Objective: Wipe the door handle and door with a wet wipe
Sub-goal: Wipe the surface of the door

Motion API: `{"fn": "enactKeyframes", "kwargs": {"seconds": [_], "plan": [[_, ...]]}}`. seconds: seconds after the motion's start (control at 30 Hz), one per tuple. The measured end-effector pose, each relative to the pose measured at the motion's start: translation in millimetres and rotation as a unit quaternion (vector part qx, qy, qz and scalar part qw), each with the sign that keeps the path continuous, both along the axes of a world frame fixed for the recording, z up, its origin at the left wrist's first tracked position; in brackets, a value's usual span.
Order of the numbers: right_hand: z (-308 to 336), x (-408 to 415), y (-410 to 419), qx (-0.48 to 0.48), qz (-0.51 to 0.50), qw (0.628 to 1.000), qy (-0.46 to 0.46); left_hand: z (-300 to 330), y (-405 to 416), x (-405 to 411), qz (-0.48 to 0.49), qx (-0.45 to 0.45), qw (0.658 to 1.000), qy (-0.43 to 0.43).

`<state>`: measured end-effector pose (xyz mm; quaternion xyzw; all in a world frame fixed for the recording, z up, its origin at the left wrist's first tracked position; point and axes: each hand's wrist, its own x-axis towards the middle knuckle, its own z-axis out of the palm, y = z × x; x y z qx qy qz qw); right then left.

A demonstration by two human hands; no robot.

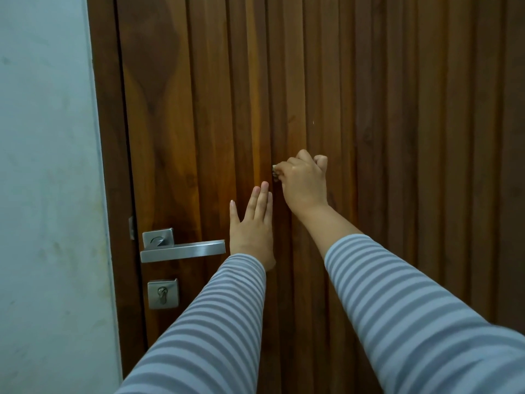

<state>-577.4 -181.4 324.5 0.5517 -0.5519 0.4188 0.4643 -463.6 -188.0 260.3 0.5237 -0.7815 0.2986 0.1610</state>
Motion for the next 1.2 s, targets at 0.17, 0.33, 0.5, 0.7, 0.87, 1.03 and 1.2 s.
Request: {"fn": "enactKeyframes", "kwargs": {"seconds": [0.17, 0.33, 0.5, 0.7, 0.87, 1.03, 1.2], "plan": [[-15, -1, -2, -0.025, 0.020, 0.999, -0.005, 0, -3, -2, 0.004, -0.018, 1.000, 0.004], [-66, -3, 2, 0.017, 0.031, 0.999, 0.010, -3, -3, 1, 0.002, -0.032, 0.999, -0.008], [-122, 0, 7, 0.038, 0.018, 0.999, -0.007, 2, 2, 1, 0.000, -0.030, 1.000, -0.006], [-184, -2, 9, 0.100, 0.027, 0.995, -0.004, 3, 5, -1, 0.018, -0.002, 1.000, -0.010], [-190, -6, 21, 0.216, 0.043, 0.975, 0.018, 4, 5, 0, 0.019, 0.000, 1.000, -0.016], [-138, -19, 41, 0.183, 0.081, 0.978, -0.055, 3, 8, -1, 0.014, 0.022, 1.000, -0.008], [-57, -27, 42, 0.077, 0.123, 0.981, -0.129, 2, 4, -5, 0.015, 0.013, 1.000, 0.004]]}}
